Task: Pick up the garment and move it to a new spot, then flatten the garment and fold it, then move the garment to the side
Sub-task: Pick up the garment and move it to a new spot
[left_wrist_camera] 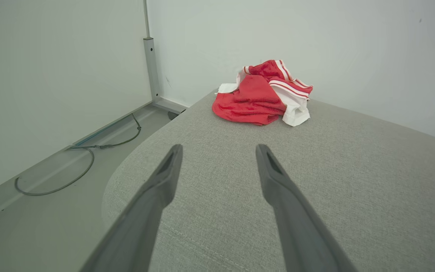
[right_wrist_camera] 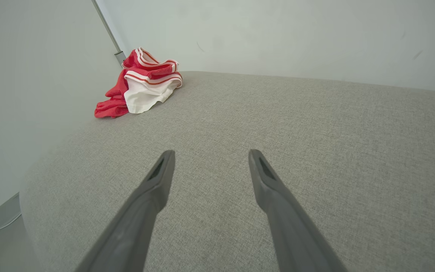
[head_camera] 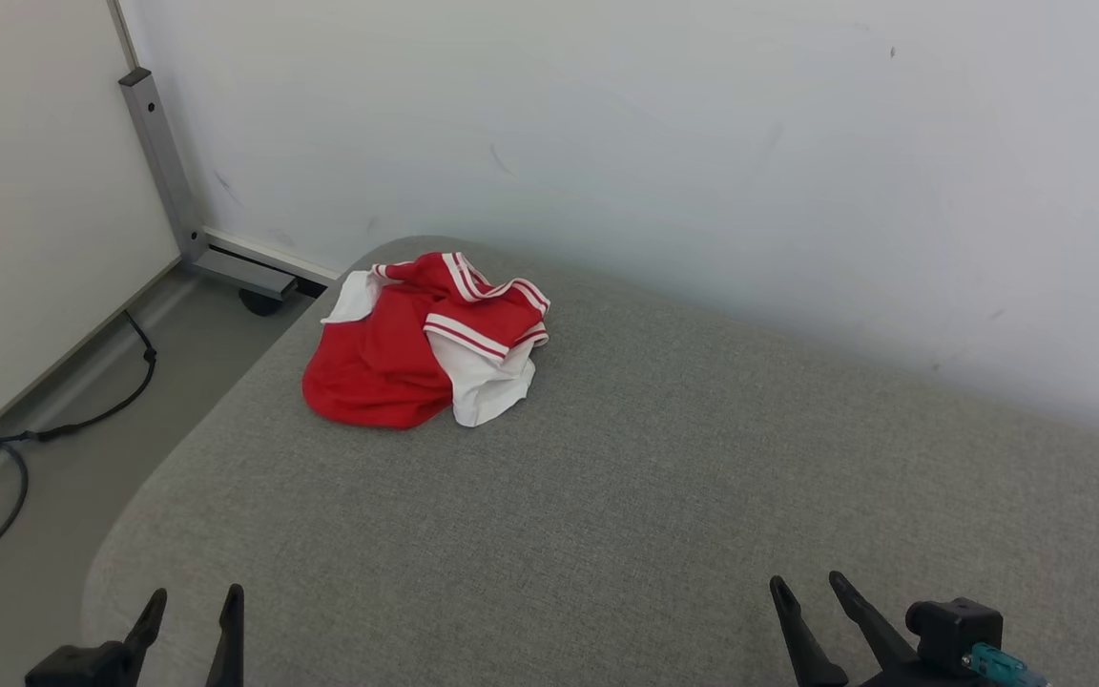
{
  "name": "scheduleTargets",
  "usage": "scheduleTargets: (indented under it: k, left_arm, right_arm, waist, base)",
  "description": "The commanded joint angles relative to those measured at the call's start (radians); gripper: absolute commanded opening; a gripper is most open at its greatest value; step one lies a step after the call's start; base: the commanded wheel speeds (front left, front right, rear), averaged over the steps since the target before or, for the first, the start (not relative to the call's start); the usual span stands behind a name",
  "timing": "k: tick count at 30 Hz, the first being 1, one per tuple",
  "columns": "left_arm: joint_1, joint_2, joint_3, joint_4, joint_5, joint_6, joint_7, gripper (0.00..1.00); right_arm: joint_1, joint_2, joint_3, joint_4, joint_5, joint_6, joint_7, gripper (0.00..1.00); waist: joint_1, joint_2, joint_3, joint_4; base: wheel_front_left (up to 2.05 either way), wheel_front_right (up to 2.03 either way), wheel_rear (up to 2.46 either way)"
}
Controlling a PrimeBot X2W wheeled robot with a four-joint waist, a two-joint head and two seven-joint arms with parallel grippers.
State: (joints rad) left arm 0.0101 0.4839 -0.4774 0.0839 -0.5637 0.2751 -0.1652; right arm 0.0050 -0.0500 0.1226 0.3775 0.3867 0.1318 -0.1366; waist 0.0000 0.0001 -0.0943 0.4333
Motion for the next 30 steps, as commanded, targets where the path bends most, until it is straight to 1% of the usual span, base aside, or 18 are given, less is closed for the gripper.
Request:
scheduleTargets:
  k: [1,5,9,12,14,18,24,27,30]
  left_arm:
    - [-0.01,0.005,-0.003,0.004,-0.003,-0.005,0.005,1.0]
    - [-0.06,-0.008,-0.02,0.03,-0.008,-0.032,0.031,1.0]
    - [-0.154,-0.026,-0.051,0.088,-0.014,-0.073,0.1,1.0]
    - [-0.254,-0.059,-0.073,0.143,-0.021,-0.102,0.164,1.0]
    - [-0.33,-0.089,-0.079,0.187,-0.035,-0.12,0.199,1.0]
    - [-0.483,-0.157,-0.067,0.314,-0.069,-0.163,0.222,1.0]
    - [-0.689,-0.226,-0.057,0.546,-0.115,-0.228,0.279,1.0]
    - [-0.785,-0.243,-0.055,0.638,-0.121,-0.255,0.307,1.0]
    - [-0.862,-0.251,-0.05,0.721,-0.125,-0.27,0.323,1.0]
  right_arm:
    - [-0.012,-0.002,-0.002,-0.001,-0.006,-0.002,-0.004,1.0]
    - [-0.006,-0.002,-0.007,-0.008,-0.015,-0.002,0.003,1.0]
    - [-0.008,-0.002,-0.004,-0.024,-0.025,-0.002,0.016,1.0]
    - [-0.008,-0.002,-0.006,-0.046,-0.043,-0.002,0.033,1.0]
    - [-0.018,-0.002,-0.008,-0.074,-0.064,-0.002,0.051,1.0]
    - [-0.035,-0.002,-0.018,-0.144,-0.115,-0.002,0.1,1.0]
    - [-0.053,-0.002,-0.025,-0.284,-0.187,-0.002,0.185,1.0]
    - [-0.057,-0.002,-0.025,-0.358,-0.217,-0.002,0.226,1.0]
    - [-0.056,-0.002,-0.019,-0.426,-0.239,-0.002,0.263,1.0]
  waist:
    - [0.0,-0.0001,0.001,-0.001]
    - [0.0,-0.0001,0.008,0.006]
    - [0.0,-0.0001,0.028,0.009]
    - [0.0,-0.0001,0.054,0.011]
    - [0.0,-0.0001,0.09,0.004]
    - [0.0,-0.0001,0.169,-0.016]
    - [0.0,-0.0001,0.278,-0.064]
    - [0.0,-0.0001,0.334,-0.085]
    - [0.0,-0.0001,0.385,-0.106]
  base:
    - [0.0,0.0,0.0]
    - [0.0,0.0,0.0]
    - [0.0,0.0,0.0]
    - [0.0,0.0,0.0]
    - [0.0,0.0,0.0]
    - [0.0,0.0,0.0]
    - [0.0,0.0,0.0]
    - [0.0,0.0,0.0]
    - [0.0,0.0,0.0]
